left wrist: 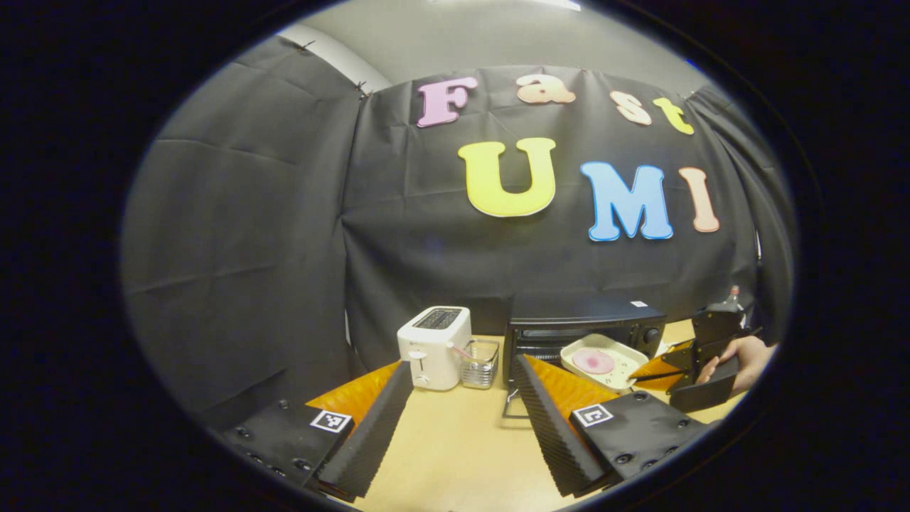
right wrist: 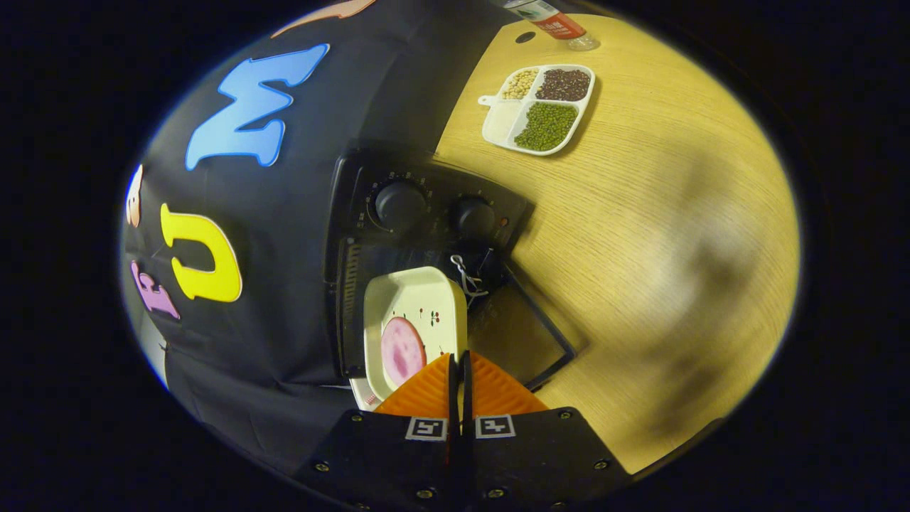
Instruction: Open the electric oven with the left hand, put the food in, and close the electric oven.
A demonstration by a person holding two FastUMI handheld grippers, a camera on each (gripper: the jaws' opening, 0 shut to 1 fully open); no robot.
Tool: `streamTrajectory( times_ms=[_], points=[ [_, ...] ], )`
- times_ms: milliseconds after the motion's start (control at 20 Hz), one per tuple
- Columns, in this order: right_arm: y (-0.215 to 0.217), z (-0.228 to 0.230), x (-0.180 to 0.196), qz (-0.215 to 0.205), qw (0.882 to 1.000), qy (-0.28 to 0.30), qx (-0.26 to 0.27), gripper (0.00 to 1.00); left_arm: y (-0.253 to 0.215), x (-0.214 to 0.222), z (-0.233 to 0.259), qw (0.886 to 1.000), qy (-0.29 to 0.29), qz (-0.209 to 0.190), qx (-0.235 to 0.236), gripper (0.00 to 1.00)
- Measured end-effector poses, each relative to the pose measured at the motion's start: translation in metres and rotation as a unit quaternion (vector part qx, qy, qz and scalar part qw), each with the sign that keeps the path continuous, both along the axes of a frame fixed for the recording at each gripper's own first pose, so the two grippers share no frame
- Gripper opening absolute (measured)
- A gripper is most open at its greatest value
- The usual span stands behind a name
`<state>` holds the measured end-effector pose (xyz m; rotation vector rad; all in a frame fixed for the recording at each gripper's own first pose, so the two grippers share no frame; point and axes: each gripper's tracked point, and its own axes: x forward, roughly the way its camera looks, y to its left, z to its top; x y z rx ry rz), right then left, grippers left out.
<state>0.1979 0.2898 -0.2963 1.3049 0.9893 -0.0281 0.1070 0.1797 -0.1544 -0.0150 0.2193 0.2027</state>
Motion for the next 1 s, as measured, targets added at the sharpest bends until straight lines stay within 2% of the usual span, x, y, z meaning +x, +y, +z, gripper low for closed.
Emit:
streamTrajectory(
  times_ms=[300, 450, 700, 850, 900, 950, 1000],
  points=[
    [0.031, -0.017, 0.041, -0.067, 0.997, 0.013, 0.038, 0.01, 0.010, 0.010, -0.016, 1.000, 0.021, 0.002, 0.006, 0.97],
    [0.050, -0.023, 0.058, -0.081, 0.995, 0.019, 0.057, 0.01, 0.010, 0.014, -0.017, 1.000, 0.026, -0.001, 0.015, 0.97],
    [0.058, -0.025, 0.081, -0.103, 0.994, 0.003, 0.045, 0.03, 0.009, 0.019, -0.022, 0.999, 0.033, -0.001, 0.017, 0.97],
    [0.062, -0.013, 0.081, -0.095, 0.994, -0.020, 0.059, 0.12, 0.007, 0.024, -0.020, 0.999, 0.031, -0.003, 0.018, 0.97],
    [0.061, -0.009, 0.081, -0.091, 0.994, -0.028, 0.059, 0.20, 0.005, 0.025, -0.021, 0.999, 0.031, -0.003, 0.017, 0.97],
    [0.060, -0.006, 0.080, -0.087, 0.994, -0.038, 0.059, 0.42, 0.003, 0.027, -0.019, 0.999, 0.029, -0.006, 0.014, 0.97],
    [0.059, -0.001, 0.077, -0.080, 0.994, -0.043, 0.063, 0.56, -0.001, 0.029, -0.018, 1.000, 0.026, -0.009, 0.013, 1.00]
  ],
)
